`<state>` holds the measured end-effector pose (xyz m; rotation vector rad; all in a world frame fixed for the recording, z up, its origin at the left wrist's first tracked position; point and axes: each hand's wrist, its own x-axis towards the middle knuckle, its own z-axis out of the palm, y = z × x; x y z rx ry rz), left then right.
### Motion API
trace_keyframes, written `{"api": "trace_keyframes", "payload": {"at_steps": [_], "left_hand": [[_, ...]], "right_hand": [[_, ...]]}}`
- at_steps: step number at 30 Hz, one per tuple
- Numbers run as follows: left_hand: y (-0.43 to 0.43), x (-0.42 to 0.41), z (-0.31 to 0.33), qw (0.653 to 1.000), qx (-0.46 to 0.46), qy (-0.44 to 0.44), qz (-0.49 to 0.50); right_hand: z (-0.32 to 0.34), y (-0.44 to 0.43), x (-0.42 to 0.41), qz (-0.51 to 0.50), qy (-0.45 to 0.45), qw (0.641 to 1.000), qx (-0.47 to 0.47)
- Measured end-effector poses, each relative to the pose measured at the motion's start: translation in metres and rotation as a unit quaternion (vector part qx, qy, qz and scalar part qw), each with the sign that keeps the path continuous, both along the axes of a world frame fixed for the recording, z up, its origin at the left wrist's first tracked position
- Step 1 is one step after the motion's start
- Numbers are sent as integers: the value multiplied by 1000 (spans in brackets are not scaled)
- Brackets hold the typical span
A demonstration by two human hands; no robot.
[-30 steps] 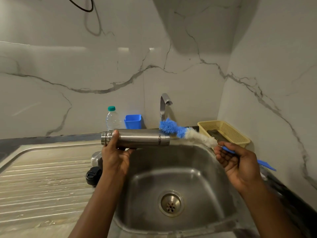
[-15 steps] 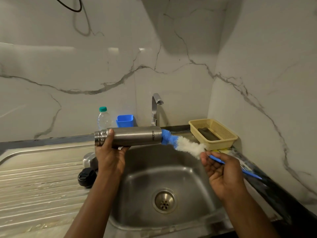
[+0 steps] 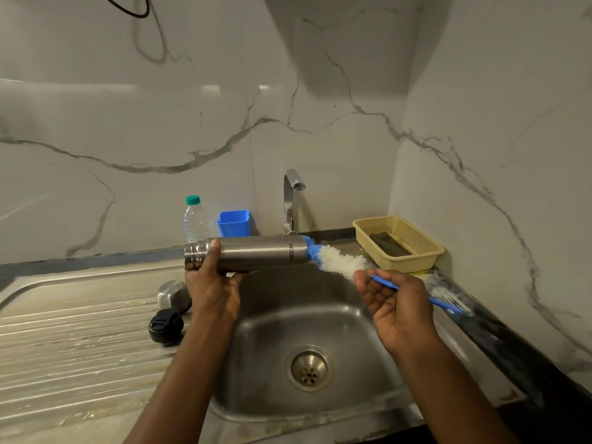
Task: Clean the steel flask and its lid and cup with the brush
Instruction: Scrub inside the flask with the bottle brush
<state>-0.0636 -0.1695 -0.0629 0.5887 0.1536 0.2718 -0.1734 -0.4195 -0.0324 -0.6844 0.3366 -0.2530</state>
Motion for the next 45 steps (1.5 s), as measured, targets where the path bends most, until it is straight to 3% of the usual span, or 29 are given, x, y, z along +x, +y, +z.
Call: {"api": "trace_keyframes", "payload": {"at_steps": [45], "left_hand": [[4,-1,0,1000,-8,-14,-7]], "right_hand": [[-1,6,-12,-30,-16,998,-52]]}}
